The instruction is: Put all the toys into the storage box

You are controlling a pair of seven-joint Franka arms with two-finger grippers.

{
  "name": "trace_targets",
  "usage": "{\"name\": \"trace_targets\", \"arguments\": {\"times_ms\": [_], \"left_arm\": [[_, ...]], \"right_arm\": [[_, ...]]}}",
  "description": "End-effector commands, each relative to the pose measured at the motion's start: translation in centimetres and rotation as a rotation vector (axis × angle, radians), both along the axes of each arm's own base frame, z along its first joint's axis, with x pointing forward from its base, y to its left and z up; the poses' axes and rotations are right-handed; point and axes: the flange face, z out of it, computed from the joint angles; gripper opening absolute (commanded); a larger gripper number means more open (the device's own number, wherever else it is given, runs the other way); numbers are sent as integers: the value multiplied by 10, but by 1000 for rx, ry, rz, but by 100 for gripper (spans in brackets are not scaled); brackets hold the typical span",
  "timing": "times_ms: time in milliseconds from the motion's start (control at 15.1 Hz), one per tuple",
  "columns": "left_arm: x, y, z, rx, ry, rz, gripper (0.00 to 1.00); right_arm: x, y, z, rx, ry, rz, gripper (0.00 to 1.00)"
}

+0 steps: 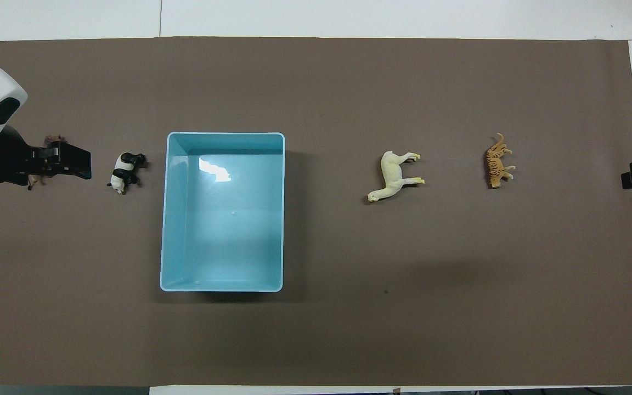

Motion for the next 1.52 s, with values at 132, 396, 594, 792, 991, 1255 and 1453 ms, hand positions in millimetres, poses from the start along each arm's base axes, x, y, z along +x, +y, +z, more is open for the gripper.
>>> {"name": "trace_targets", "arguments": {"times_ms": [132, 396, 594, 792, 991, 1255, 1453], "left_arm": [[-4, 3, 5, -14, 4, 0, 100], [-4, 3, 6, -15, 3, 0, 100], [-4, 3, 6, -15, 3, 0, 100], [-4, 3, 6, -15, 3, 0, 100], [-4, 3, 6, -15, 3, 0, 100], [-4, 3, 6, -15, 3, 0, 100], [-4, 3, 6, -15, 3, 0, 100]], "right_arm": [[-4, -6, 2, 5, -17, -5, 100], [-6, -6, 2, 7, -10, -8, 100], [-15, -3, 12, 8, -5, -2, 100], [-14, -2, 17, 6, -28, -2, 100], [-12, 5, 17, 3, -31, 12, 100], [-14, 14, 16, 0, -32, 33, 100], [-16, 9, 14, 4, -20, 42, 100]]}}
